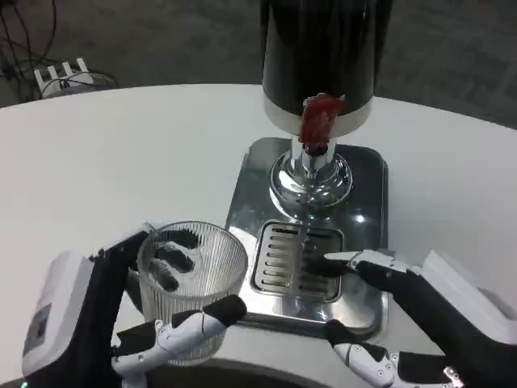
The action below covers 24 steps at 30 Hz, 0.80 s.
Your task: Grasp the cup under the faucet to collect the drink, then remove the cup.
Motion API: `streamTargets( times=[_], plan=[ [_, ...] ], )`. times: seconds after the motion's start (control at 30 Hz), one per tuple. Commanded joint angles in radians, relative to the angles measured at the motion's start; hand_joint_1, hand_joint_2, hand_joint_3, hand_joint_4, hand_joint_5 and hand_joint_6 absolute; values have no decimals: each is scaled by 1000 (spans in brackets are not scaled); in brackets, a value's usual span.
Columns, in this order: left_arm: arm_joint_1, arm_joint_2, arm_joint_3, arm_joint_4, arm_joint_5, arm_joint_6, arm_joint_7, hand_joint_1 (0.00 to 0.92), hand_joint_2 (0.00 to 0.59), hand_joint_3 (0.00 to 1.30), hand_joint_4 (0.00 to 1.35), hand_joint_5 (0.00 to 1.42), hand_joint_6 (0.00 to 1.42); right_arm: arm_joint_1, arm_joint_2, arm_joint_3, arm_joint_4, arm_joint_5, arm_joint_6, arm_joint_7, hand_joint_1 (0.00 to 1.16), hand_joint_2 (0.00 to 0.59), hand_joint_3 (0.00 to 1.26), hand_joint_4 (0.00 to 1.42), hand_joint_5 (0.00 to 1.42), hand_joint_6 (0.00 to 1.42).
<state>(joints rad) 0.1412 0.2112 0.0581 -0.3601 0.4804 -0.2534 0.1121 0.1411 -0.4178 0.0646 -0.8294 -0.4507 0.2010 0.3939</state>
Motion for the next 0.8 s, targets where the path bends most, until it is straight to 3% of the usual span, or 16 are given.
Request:
streamTargets(
  times=[0.03, 0.3, 0.5, 0.8],
  plan=[
    [-39, 17, 8, 30, -6, -44, 23, 782, 44, 903, 941, 942, 959, 11, 1, -3, -14, 1, 7, 8, 670, 463, 283, 243, 118, 16],
    [-200, 68, 6, 222, 11, -87, 47, 782, 43, 916, 941, 942, 969, -9, -1, 8, -2, 1, 9, 15, 671, 463, 281, 248, 119, 16],
    [-362, 78, -29, 411, 31, -99, 83, 782, 43, 906, 941, 955, 980, -15, -3, 9, -2, 1, 14, 21, 671, 463, 281, 252, 120, 16],
    [-644, 74, -164, 765, 115, -135, 158, 782, 43, 902, 941, 959, 983, -19, -6, 9, 3, 4, 17, 26, 671, 463, 281, 252, 120, 16]
  ],
)
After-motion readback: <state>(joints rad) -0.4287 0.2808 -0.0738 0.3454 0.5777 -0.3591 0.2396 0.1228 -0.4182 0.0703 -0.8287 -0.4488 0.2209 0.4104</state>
